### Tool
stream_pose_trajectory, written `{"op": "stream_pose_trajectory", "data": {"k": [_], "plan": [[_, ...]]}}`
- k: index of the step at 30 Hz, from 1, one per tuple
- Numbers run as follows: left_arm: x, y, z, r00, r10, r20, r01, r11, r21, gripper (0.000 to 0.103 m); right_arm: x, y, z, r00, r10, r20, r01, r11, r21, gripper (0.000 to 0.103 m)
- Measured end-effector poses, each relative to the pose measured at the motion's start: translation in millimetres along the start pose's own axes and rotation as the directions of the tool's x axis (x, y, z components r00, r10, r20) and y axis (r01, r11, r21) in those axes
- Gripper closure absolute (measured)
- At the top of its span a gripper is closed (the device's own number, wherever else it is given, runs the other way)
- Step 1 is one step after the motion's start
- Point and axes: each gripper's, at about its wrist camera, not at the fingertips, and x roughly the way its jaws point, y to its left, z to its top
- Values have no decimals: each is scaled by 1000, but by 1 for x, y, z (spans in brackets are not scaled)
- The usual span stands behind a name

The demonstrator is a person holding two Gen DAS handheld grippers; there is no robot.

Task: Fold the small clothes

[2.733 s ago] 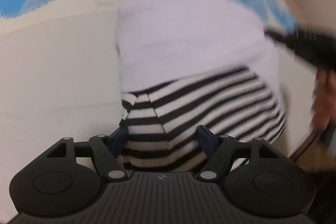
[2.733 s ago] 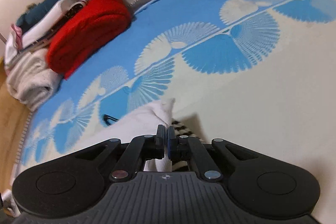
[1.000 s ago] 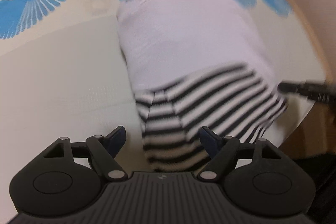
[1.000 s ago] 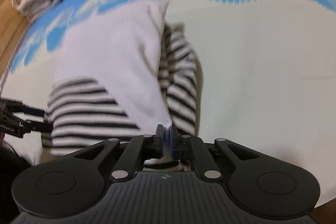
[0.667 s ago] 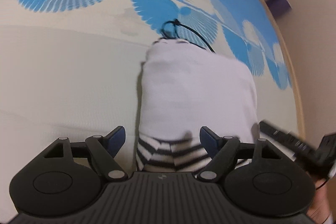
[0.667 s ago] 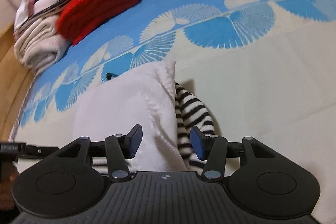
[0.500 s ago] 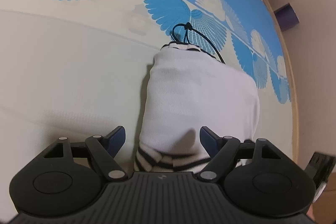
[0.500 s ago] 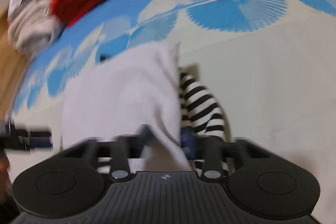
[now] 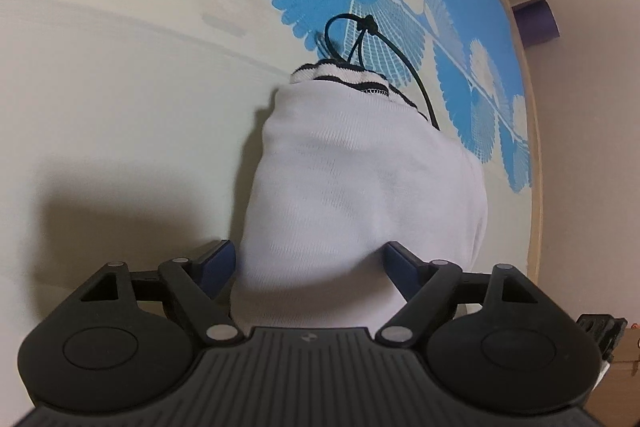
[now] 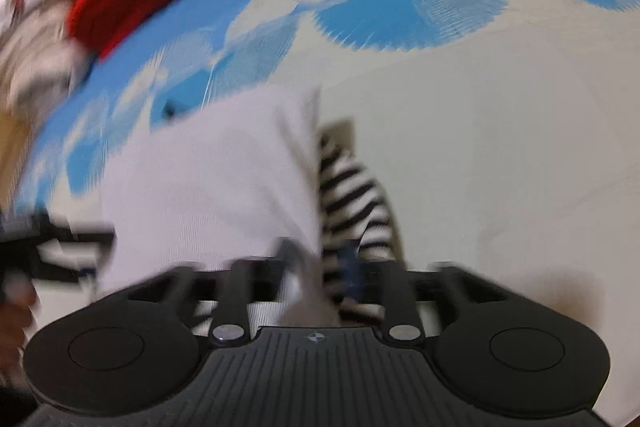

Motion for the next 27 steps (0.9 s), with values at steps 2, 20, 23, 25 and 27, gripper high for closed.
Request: {"op": "stream_pose_trajectory", "data": {"k": [2, 20, 23, 25, 27], "plan": [[7, 2, 2, 1000, -10, -9, 10, 1000, -9, 16, 9, -6, 0, 1000, -13, -24, 14, 1000, 24, 37], [-58, -44, 8, 984, 17, 176, -64, 963, 263, 62, 31, 31, 9, 997, 69, -18, -68, 995, 76, 97], [-91, -36, 24, 960, 39, 278, -123, 949, 291, 62, 31, 57, 20, 990, 132, 56, -135, 989, 62, 97], [-110, -20, 39, 945, 61, 321, -147, 957, 250, 59, 34, 76, 27, 977, 186, 102, -191, 980, 51, 98], [-124, -2, 51, 931, 80, 357, -156, 969, 190, 51, 42, 97, 33, 967, 219, 130, -224, 974, 27, 98]]}}
